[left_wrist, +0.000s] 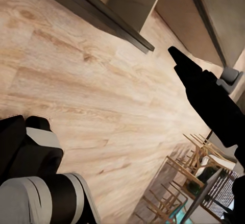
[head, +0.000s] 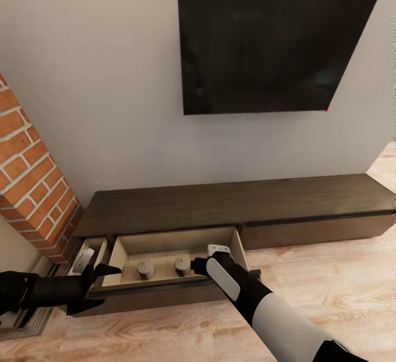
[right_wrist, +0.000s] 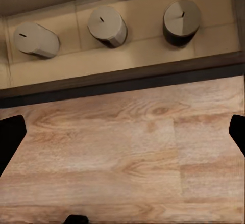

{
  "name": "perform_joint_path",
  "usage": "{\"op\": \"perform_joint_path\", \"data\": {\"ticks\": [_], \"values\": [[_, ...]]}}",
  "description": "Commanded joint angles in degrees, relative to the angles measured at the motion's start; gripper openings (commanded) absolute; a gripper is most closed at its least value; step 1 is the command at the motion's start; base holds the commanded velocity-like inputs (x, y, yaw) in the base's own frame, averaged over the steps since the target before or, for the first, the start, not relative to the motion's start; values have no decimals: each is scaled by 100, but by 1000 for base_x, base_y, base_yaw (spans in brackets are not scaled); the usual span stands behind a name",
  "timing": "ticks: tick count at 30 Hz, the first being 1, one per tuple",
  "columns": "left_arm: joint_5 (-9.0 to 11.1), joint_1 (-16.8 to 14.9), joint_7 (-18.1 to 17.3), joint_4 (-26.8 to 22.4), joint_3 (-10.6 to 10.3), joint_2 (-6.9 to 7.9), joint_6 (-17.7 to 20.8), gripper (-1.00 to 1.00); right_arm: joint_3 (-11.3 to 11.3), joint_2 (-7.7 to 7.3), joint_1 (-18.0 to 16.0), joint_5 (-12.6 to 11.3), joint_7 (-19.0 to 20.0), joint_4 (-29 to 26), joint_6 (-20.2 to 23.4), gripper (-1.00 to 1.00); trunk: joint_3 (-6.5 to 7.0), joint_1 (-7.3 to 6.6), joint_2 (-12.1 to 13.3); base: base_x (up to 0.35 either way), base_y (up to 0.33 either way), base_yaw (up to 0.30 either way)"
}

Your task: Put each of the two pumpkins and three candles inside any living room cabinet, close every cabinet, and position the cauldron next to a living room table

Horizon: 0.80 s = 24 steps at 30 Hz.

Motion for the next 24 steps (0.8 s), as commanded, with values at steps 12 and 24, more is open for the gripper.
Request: {"op": "perform_joint_path", "data": {"ticks": [12, 24], "values": [[51, -41, 77, -6, 6, -31, 8, 100, 28, -3, -6, -45, -48, -7, 4, 100, 211, -268, 479, -341, 0, 0], [-3214, -86, 14, 81, -12, -1207, 0, 100, 27, -44, -10, -40, -59, 0, 3, 100, 247, -312, 559, -331, 0, 0]]}}
